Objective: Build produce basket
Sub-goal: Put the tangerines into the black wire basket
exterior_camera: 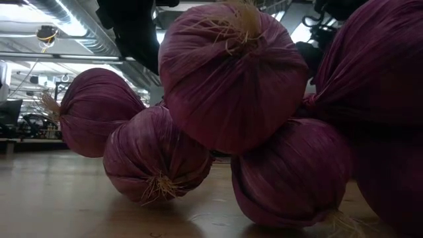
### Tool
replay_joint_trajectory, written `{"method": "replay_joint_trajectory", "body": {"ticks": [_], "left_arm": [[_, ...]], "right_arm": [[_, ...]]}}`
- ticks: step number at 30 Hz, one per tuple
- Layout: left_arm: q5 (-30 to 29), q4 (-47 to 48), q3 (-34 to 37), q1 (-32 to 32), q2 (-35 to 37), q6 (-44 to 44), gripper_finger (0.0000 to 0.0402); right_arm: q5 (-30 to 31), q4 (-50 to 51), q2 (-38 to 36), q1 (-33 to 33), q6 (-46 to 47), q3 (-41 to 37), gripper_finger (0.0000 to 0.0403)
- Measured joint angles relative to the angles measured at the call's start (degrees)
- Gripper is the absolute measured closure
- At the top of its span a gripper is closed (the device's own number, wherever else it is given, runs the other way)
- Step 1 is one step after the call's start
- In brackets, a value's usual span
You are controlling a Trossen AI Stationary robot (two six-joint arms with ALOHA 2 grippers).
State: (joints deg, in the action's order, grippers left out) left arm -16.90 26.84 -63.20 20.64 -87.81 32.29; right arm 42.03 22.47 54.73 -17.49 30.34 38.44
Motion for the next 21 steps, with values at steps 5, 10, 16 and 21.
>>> {"method": "replay_joint_trajectory", "body": {"ticks": [5,10,16,21], "left_arm": [[0.0,0.1,0.0,0.0,0.0,-0.6,0.0292],[0.0,0.1,0.0,0.0,0.0,-3.4,0.0292],[0.0,0.1,0.0,0.0,0.0,-4.4,0.0292],[0.0,0.2,0.0,0.0,0.0,-4.5,0.0292]], "right_arm": [[-13.5,2.4,3.3,-12.5,0.4,1.2,0.0221],[-24.2,5.3,9.0,-20.1,0.8,1.2,0.0221],[-27.1,4.0,17.2,-21.8,-1.9,1.2,0.0221],[-31.8,-2.3,22.2,-21.8,-7.5,1.2,0.0221]]}}
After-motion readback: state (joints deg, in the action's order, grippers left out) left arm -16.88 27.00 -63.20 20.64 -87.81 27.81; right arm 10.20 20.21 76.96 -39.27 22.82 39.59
